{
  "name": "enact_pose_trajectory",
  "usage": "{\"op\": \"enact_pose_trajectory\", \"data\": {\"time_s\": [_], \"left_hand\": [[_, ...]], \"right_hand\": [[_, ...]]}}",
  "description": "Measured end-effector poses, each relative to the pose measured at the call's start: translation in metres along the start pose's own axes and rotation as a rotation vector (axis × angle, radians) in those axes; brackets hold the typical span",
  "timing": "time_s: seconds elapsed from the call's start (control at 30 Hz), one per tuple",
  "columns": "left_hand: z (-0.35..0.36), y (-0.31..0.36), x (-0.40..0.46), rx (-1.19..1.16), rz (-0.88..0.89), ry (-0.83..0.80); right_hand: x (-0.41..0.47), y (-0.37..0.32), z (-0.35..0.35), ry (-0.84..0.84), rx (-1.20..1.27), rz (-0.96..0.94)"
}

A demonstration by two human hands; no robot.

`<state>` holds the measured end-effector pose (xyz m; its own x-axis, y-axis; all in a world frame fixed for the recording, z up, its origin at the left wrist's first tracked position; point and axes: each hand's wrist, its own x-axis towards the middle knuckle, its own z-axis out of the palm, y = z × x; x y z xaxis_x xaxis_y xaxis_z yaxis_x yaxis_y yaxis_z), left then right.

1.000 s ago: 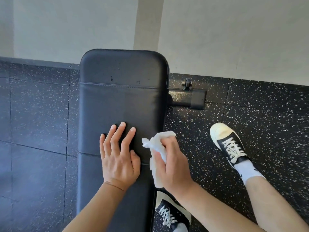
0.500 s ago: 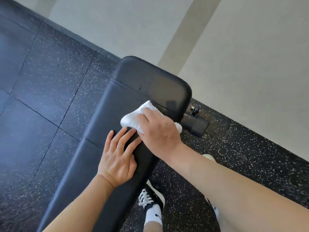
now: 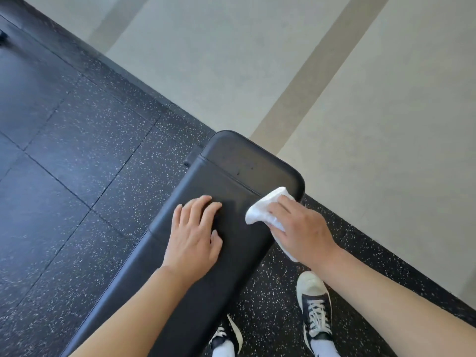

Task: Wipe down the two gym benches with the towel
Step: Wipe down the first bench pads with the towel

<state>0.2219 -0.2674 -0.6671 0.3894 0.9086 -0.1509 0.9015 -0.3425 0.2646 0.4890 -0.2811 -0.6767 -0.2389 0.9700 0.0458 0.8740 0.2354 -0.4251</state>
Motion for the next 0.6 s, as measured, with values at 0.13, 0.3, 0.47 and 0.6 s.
{"op": "enact_pose_trajectory", "data": {"time_s": [0.13,0.3,0.47,0.6], "left_hand": [[0.0,-0.015,0.049,-0.158,-0.531,0.084],[0.024,-0.013,0.056,-0.151,-0.692,0.151],[0.027,-0.016,0.059,-0.108,-0.69,0.133],[0.027,-0.016,0.059,-0.088,-0.693,0.14]], "right_hand": [[-0.002,0.012,-0.008,-0.039,-0.003,0.042],[0.05,-0.012,0.02,0.139,-0.03,0.111],[0.15,-0.052,0.052,0.197,0.015,0.194],[0.214,-0.073,0.069,0.117,-0.025,0.139]]}}
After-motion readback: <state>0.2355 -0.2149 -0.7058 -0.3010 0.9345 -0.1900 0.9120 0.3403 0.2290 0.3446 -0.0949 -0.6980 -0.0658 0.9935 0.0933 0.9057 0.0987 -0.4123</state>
